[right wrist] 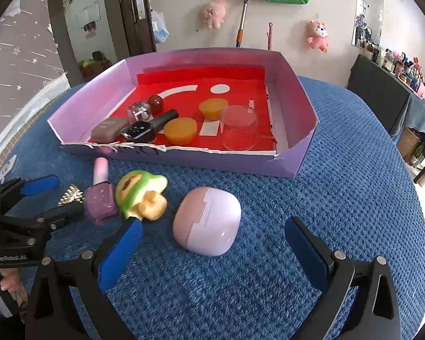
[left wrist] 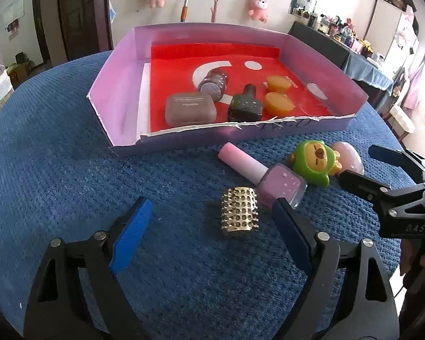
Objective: Organize rigid objects
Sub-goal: 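Move the right tool toward the pink egg-shaped case while the left approaches the gold studded roller, then grasp the pink egg-shaped case with the right tool while the left grasps the gold studded roller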
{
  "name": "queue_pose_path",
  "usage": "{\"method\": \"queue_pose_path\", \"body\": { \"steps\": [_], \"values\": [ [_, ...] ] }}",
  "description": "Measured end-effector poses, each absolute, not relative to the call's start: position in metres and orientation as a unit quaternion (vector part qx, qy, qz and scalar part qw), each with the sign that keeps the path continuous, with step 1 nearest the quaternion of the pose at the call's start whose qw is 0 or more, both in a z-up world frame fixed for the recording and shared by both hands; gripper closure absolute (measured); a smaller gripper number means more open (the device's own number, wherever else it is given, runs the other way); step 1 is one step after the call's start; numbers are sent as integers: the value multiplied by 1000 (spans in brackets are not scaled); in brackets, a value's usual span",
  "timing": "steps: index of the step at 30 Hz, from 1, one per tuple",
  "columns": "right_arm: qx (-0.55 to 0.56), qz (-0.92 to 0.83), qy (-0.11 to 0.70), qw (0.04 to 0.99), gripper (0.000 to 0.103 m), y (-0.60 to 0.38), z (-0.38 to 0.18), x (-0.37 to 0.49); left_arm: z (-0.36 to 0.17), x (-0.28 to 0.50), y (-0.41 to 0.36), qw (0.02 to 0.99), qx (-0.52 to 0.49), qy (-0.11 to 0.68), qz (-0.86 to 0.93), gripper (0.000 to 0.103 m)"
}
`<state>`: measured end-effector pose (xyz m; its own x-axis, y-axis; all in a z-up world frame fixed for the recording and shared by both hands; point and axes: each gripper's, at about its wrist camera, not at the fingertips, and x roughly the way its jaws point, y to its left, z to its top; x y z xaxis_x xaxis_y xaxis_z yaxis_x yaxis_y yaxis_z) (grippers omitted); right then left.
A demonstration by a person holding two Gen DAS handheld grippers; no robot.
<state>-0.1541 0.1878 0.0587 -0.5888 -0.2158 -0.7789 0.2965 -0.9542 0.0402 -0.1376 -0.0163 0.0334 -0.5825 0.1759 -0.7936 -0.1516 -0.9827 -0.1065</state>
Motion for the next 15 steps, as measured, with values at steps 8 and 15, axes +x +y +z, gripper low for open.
{"method": "queue_pose_path", "body": {
  "steps": [8,15],
  "values": [
    [442,-883,49,149,18,184,50,-164,27,-143,-16,82,-450,-3,889,33],
    [429,-887,62,159,49,180,51,-161,34,-141,-10,110,-438,-7,892,79]
  ]
}}
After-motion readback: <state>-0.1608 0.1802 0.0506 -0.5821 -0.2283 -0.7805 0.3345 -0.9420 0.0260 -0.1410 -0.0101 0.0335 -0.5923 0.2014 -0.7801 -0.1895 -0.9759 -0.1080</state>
